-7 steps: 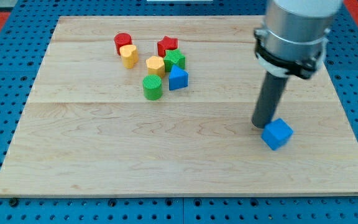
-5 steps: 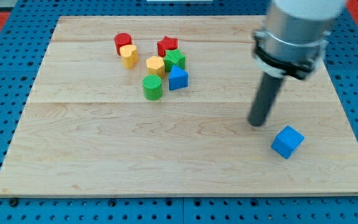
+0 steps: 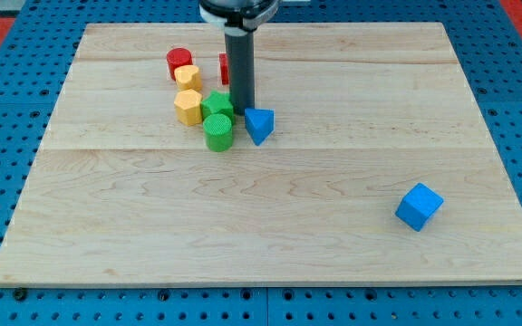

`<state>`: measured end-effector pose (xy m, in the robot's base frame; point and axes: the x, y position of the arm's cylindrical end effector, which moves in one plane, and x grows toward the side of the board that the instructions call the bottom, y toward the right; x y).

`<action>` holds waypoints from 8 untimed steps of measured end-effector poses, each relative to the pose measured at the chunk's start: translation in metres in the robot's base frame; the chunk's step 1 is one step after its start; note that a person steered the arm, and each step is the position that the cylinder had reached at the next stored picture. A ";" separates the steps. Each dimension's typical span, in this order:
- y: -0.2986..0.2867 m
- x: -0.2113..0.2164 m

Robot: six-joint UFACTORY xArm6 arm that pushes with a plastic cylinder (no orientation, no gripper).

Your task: Move the blue triangle towards blue cube

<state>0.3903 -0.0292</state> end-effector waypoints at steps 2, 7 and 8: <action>0.055 0.065; 0.015 0.159; 0.063 0.184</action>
<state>0.5747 0.0335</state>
